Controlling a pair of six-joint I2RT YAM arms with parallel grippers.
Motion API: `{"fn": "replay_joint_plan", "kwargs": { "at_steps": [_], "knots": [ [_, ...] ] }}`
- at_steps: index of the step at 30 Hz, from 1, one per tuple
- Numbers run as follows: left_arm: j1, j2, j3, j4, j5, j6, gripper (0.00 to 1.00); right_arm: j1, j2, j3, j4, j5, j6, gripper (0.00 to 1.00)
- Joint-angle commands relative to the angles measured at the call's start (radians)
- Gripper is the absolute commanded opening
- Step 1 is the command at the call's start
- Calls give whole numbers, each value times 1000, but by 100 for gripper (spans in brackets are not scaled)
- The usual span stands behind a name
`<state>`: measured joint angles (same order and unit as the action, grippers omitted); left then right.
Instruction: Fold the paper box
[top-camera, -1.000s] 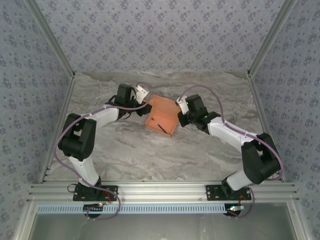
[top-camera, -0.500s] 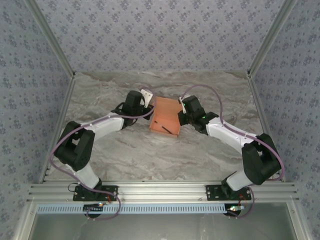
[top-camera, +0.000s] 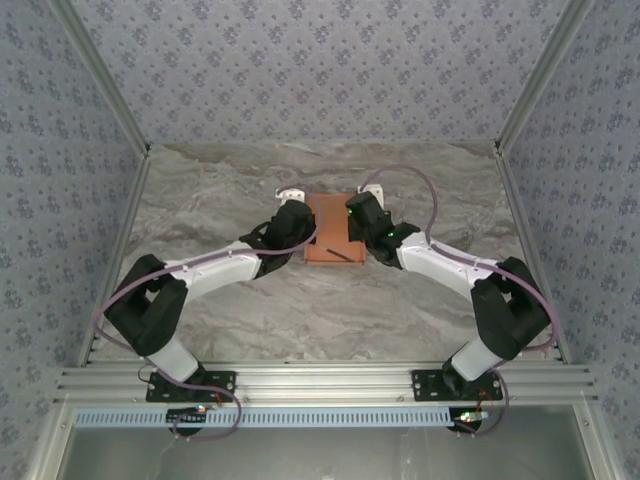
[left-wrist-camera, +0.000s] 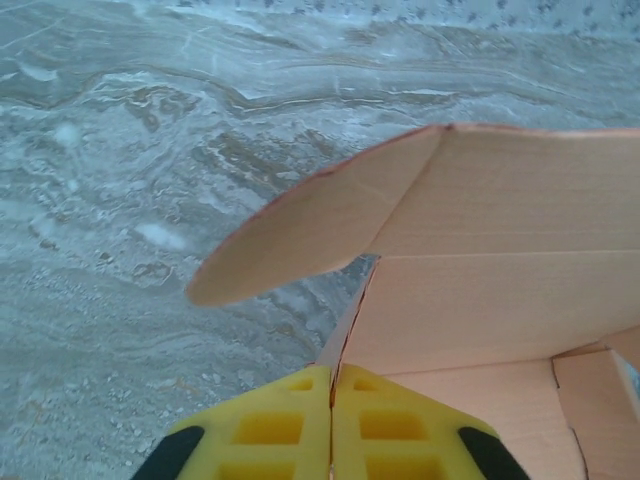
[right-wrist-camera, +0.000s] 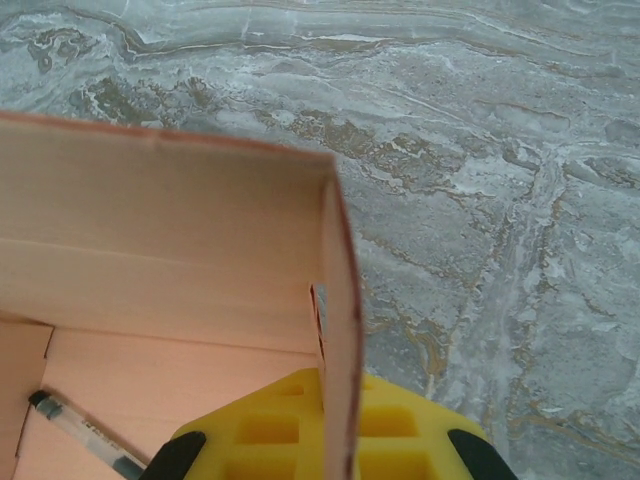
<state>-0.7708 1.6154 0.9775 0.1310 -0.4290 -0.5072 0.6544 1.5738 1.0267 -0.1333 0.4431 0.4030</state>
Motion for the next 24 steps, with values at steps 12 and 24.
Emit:
{"fn": "replay_joint_plan", "kwargs": {
  "at_steps": [12,24],
  "knots": [
    [-72,-2,-51,87,-335,-170,0,2,38,2,98,57,87,0],
    [-101,35,-100,138,-418,-277,0,3,58,-52,202,6,107,0]
  ]
}}
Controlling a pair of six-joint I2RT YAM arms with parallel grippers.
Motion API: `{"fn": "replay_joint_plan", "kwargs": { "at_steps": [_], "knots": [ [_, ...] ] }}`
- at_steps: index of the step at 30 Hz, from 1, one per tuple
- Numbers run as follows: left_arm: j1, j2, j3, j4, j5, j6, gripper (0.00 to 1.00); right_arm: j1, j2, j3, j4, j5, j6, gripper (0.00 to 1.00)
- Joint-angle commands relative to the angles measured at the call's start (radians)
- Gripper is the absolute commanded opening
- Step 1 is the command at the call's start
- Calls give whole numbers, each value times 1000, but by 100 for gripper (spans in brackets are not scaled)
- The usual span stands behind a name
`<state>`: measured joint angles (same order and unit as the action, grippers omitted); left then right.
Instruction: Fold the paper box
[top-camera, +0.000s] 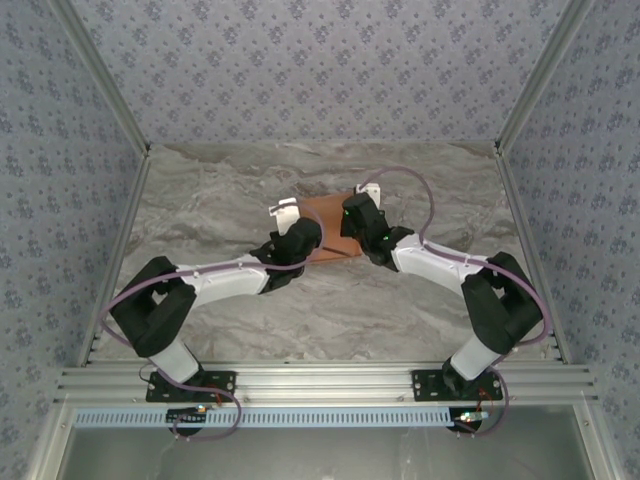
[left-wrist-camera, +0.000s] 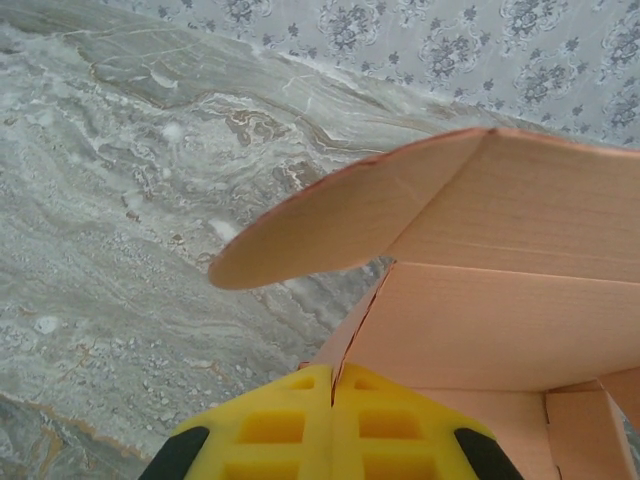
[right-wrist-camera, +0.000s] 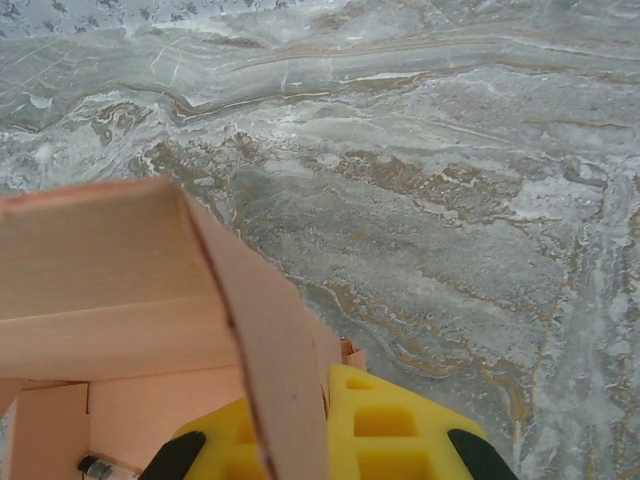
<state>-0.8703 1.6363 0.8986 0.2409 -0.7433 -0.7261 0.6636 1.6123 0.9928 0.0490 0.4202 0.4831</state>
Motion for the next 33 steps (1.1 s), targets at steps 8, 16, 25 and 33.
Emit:
{"fn": "replay_joint_plan", "kwargs": {
  "at_steps": [8,16,25,33],
  "knots": [
    [-18,29,-76,111,-128,-73,0,6,25,-48,54,10,16,1],
    [-36,59,-126,176,-131,-34,0,27,8,-123,116,30,8,2],
    [-68,59,-199,227,-168,-10,0,59,-16,-191,161,75,12,2],
    [-74,55,-246,255,-177,3,0,96,-13,-224,179,118,40,4]
  ]
}}
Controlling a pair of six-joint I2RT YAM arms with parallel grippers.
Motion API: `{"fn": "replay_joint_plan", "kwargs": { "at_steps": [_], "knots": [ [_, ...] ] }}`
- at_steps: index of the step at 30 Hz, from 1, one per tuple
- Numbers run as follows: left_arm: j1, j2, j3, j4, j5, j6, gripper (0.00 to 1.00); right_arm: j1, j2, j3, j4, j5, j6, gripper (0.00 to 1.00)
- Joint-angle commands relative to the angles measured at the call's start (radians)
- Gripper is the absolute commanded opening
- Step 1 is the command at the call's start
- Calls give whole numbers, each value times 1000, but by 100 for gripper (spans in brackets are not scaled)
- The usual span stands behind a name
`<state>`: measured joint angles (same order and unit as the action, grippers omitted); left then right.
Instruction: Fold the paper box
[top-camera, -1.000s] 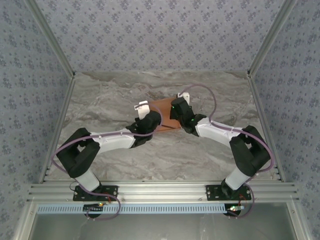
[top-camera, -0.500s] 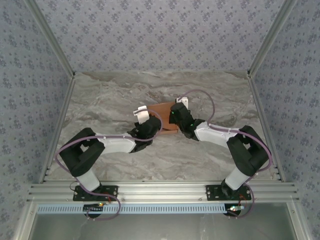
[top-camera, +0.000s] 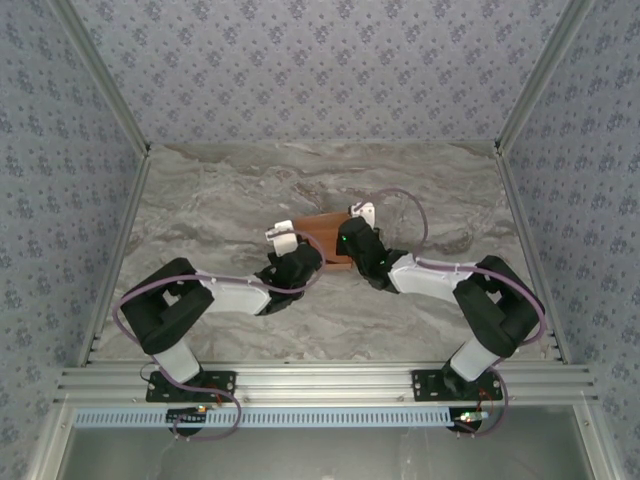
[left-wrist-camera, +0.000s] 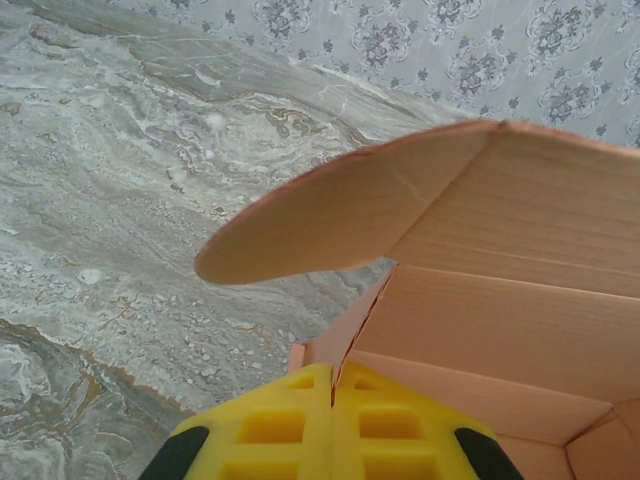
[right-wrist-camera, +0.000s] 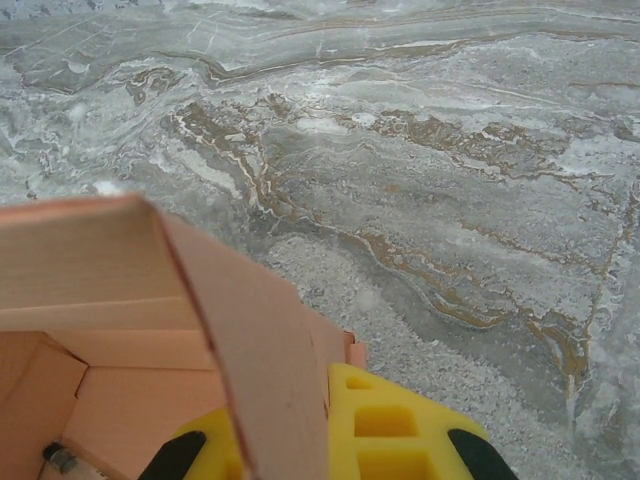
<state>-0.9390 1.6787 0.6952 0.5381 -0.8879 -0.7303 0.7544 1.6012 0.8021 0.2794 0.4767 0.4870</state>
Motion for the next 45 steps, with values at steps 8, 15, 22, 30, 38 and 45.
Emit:
{"fn": "replay_joint_plan", "kwargs": {
  "at_steps": [8,15,22,30,38,45],
  "knots": [
    [-13,6,-82,-26,-46,17,0,49,-10,-73,-23,123,66,4],
    [-14,-8,-88,-35,-62,29,0,59,-17,-70,-35,135,64,6],
    [-14,-16,-89,-39,-74,44,0,60,-29,-55,-64,137,61,8],
    [-14,-17,-87,-23,-78,84,0,60,-65,-55,-93,136,58,13],
    [-14,-14,-83,-21,-86,101,0,59,-87,-50,-115,119,42,21],
    [-15,-12,-75,-29,-91,113,0,60,-90,-43,-126,102,42,33]
  ]
}}
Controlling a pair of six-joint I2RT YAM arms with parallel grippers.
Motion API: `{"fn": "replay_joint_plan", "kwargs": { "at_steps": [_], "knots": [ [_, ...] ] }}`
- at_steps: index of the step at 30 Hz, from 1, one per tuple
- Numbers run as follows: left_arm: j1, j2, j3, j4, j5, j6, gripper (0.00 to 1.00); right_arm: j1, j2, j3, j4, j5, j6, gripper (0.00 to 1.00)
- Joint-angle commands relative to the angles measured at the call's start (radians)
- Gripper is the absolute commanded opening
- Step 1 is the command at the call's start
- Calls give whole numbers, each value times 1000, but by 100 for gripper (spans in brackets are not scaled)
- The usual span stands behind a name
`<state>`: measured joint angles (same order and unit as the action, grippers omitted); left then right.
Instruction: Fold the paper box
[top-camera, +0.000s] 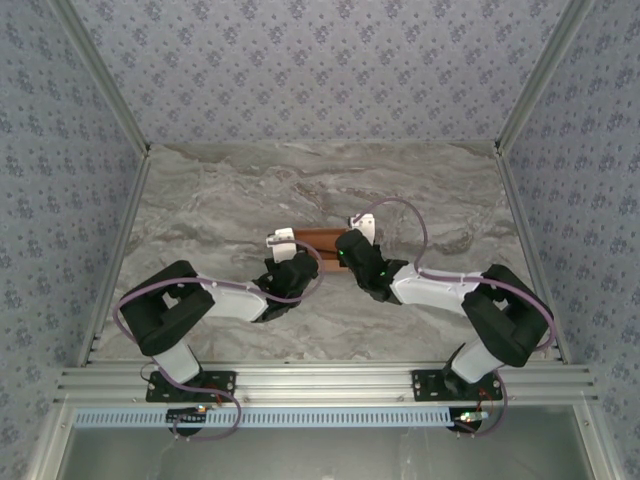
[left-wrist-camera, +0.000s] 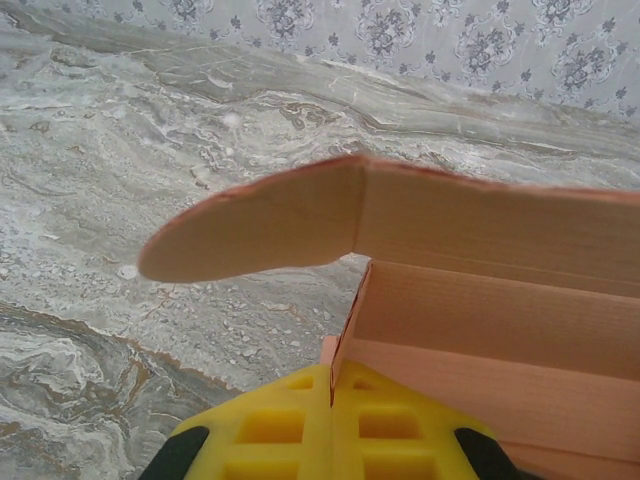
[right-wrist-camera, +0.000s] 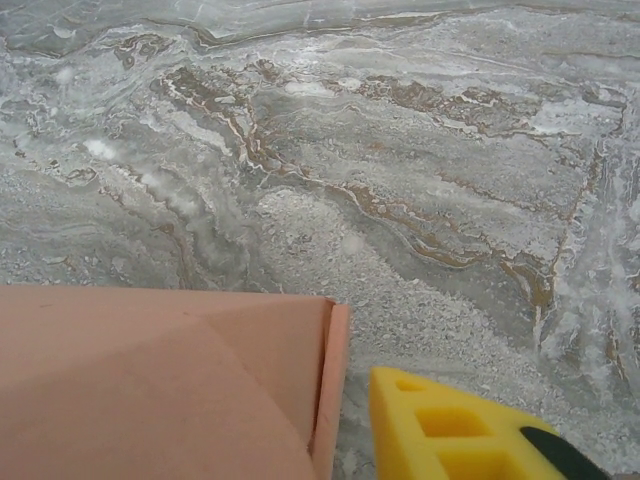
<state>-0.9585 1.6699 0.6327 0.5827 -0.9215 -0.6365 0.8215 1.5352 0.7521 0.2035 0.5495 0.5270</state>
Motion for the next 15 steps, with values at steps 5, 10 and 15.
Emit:
{"fn": "replay_joint_plan", "kwargs": {
  "at_steps": [5,10,15],
  "knots": [
    [4,1,-8,-81,-62,27,0,-9,-23,18,-61,6,-5,41],
    [4,8,-2,-89,-63,25,0,-8,-42,27,-87,-27,-25,50],
    [5,11,6,-92,-65,31,0,-5,-110,13,-132,-61,-45,53]
  ]
}}
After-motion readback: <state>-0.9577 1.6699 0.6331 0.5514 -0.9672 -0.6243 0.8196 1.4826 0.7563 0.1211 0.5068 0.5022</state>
